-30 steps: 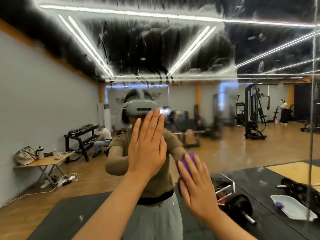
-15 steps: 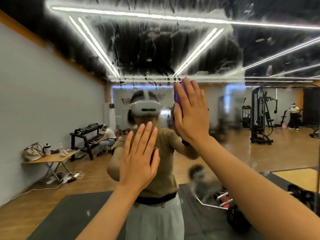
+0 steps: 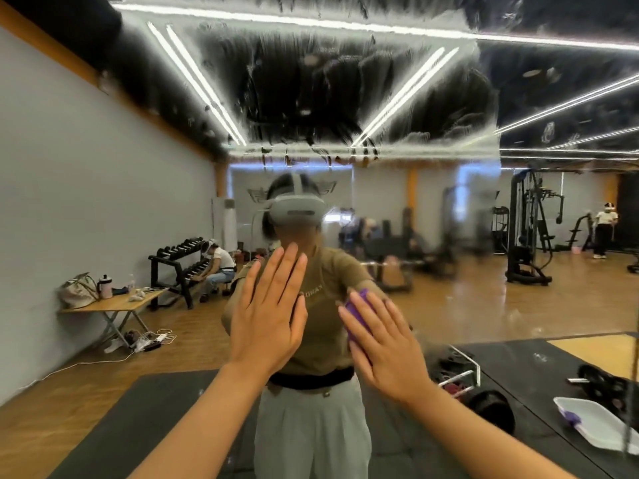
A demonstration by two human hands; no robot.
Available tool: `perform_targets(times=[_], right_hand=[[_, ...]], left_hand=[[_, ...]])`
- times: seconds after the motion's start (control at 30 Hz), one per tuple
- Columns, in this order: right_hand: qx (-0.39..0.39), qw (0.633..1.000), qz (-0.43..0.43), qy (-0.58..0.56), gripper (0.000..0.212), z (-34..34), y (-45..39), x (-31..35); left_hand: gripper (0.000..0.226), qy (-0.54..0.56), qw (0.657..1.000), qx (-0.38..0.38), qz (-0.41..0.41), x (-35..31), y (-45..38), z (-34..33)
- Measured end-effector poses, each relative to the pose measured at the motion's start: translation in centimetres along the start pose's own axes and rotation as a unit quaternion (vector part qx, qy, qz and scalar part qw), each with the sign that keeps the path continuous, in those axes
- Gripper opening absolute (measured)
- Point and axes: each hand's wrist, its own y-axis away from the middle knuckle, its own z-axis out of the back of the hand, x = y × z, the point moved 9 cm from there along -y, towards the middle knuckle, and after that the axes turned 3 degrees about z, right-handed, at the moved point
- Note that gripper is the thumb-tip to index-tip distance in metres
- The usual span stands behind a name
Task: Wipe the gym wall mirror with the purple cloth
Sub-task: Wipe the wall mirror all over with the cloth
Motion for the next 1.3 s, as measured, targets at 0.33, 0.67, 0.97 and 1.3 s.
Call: perform_targets(times=[0.33,0.67,0.97,1.3], right_hand=[[-0.131,0.981,-0.146,-0.006,0.057,6.3,-18.2,-8.2],[0.032,0.997,0.057,0.043,0.064,-3.4,2.1,6.3],[-0.010,0.998,0.053,0.033,0.054,0.6,-10.4,1.3],[-0.090,0.993,-0.078,0.012,0.057,1.2,-14.3,2.0]], left_hand=[[0.062,-0.003,1.000,0.022,-0.001,1.8,1.1,0.5],[0.062,-0.003,0.998,0.045,-0.044,2.8,1.6,0.7],[0.062,0.012,0.998,0.049,-0.046,3.9,2.2,1.3],[0.063,0.002,0.999,0.032,-0.026,6.3,3.2,1.1]])
